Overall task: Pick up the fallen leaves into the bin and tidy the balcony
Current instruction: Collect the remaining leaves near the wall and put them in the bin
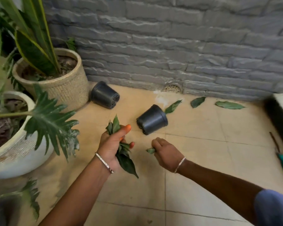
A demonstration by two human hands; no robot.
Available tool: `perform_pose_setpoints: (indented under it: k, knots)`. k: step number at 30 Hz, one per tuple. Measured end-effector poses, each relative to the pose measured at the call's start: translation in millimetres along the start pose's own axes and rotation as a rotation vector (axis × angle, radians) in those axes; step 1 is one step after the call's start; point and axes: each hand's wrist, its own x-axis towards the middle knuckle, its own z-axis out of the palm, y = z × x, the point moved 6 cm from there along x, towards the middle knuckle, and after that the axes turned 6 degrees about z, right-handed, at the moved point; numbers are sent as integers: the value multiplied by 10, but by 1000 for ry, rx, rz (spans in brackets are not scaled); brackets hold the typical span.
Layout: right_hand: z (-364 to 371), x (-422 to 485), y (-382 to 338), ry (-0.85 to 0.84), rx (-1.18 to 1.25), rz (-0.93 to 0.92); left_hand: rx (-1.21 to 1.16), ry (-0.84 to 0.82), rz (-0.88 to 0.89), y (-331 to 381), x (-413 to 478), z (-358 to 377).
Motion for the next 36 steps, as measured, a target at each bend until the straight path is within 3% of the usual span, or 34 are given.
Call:
perform_pose_setpoints:
  k: [6,11,15,19,24,30,36]
  knots:
    - [-992,-490,882,103,-62,207,68,-218,33,469,-304,938]
    - [-1686,-627,1433,-43,-242,400,9,-233,-89,395,-520,1545]
    - [-1864,-333,1498,-132,-349,340,68,-145,-102,139,-501,1604]
    - [-1762,108,1545,-49,-408,325,85,22,-32,101,-279,1355]
    - [-1187,498,1794,-123,-477,392,78,-2,57,106,-63,1280]
    - [-421,1002,2033,-191,-312,489,185,31,78,-19,258,1148]
    - [-207,1599,2117,-115,-228,495,-15,101,1,-193,545,1087]
